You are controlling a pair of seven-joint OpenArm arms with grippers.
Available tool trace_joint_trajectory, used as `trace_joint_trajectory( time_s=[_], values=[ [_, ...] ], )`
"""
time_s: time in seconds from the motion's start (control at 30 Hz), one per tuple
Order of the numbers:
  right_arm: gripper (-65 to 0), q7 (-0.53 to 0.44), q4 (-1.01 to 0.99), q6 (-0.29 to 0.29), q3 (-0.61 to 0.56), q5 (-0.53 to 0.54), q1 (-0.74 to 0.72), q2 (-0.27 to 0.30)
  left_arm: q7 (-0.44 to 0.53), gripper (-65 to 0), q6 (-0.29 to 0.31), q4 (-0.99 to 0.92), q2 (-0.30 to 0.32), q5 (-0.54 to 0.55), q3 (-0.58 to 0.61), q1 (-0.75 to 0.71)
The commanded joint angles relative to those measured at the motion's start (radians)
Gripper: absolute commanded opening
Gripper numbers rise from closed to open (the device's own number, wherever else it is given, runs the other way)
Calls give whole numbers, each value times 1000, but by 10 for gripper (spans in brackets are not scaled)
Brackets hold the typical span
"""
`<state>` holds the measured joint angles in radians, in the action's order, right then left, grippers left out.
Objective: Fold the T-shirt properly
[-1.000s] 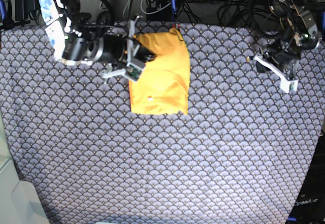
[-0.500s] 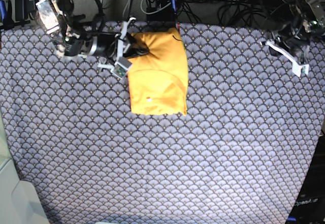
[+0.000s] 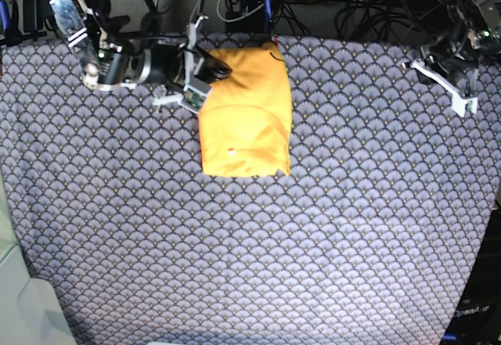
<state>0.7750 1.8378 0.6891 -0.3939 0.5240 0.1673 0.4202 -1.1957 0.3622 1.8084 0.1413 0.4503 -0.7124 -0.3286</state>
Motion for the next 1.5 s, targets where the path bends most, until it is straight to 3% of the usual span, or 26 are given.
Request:
trace_joint_trajectory(
  time_s=[0.0, 0.1, 0.33, 0.73, 0.9, 1.13, 1.27, 1.33, 1.47],
  values=[
    [-650, -2, 61, 9, 5, 25, -12, 3, 14, -650, 1, 18, 13, 11, -5, 3],
    [-650, 71, 122, 9, 0, 26, -35, -45, 14, -650, 1, 18, 16, 11, -5, 3],
    [-650, 76, 63, 9, -13, 23, -53, -129, 15, -650, 2, 18, 19, 12, -5, -16],
    [-650, -117, -329, 9, -191, 23, -163, -131, 15, -650, 2, 26, 16, 9, -5, -40],
    [-650, -150, -338, 9, -221, 25, -163, -125, 15, -650, 2, 26, 19, 11, -5, -48],
    [-650, 18, -26, 9, -205, 23, -167, -71, 15, -650, 2, 40, 19, 12, -5, -48],
    [-650, 114, 93, 9, -113, 23, -163, -53, 15, -650, 2, 132, 21, 12, -40, -71],
    [-650, 133, 98, 9, -49, 23, -139, -28, 12, -650, 34, 162, 22, 12, -82, -79],
    [-650, 114, 99, 9, 88, 23, -30, 52, 10, -650, 202, 155, 67, -3, -154, -100]
  ],
)
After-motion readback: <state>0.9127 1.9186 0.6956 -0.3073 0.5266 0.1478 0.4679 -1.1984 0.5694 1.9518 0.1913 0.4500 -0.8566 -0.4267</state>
